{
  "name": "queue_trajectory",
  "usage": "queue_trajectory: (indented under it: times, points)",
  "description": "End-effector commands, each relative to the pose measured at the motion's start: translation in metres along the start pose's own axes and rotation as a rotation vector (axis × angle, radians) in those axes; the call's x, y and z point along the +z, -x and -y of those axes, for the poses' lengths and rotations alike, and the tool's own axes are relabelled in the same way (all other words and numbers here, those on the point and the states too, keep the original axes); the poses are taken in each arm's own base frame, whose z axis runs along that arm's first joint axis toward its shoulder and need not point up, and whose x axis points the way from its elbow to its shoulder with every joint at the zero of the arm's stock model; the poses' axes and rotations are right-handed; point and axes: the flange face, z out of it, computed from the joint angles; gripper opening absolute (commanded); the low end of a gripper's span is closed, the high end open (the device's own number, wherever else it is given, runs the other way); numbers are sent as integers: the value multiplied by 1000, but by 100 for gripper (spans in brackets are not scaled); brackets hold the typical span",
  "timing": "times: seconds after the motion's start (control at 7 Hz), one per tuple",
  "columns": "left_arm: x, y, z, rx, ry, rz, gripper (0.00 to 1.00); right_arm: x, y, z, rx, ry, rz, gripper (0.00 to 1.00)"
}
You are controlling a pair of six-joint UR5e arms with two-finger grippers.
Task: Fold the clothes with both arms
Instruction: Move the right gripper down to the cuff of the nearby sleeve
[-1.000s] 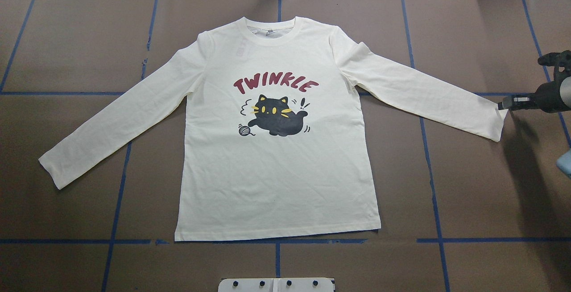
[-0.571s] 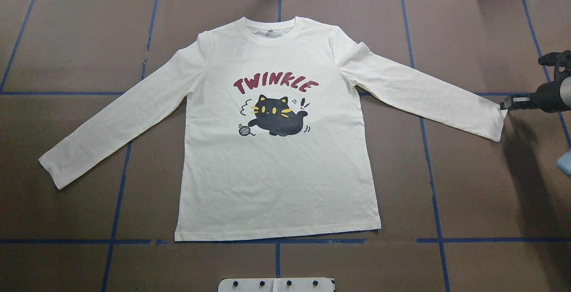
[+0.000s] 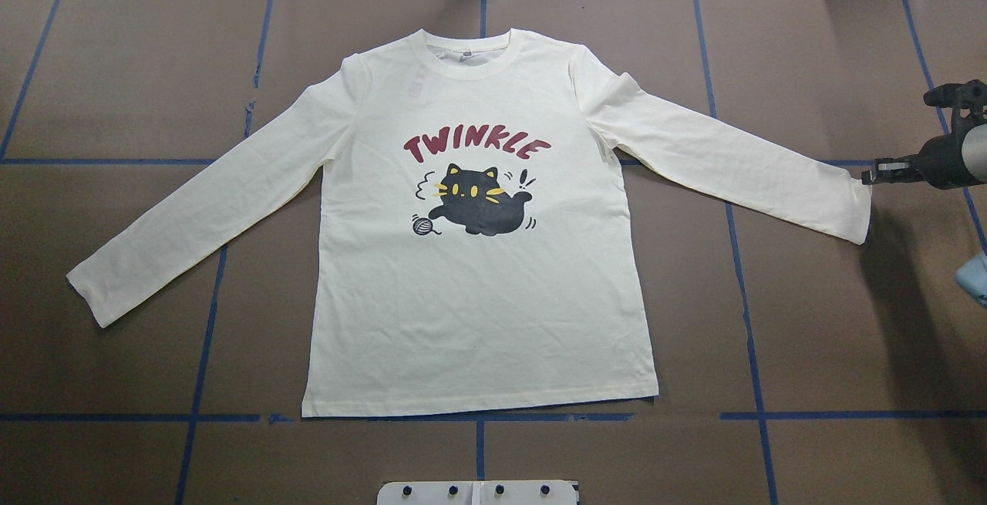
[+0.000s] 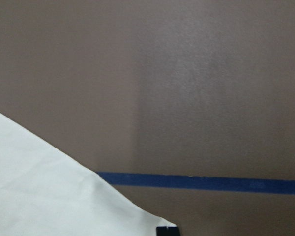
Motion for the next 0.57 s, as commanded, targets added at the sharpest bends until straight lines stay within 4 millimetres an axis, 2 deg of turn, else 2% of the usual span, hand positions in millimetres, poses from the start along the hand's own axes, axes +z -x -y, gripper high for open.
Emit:
queue_trajectory:
  times: [0.0, 0.14, 0.29, 0.43]
  points:
    - [0, 0, 0, -2, 0, 0, 100, -40, 60, 19, 10, 14, 2, 0]
    - [0, 0, -1, -3, 1, 0, 100, -75, 108, 30, 27, 31, -18, 0]
    - [2, 0, -2, -2, 4, -1, 100, -113, 172, 53, 50, 50, -36, 0]
    - [2, 1, -1, -2, 4, -1, 100, -154, 255, 90, 84, 77, -67, 0]
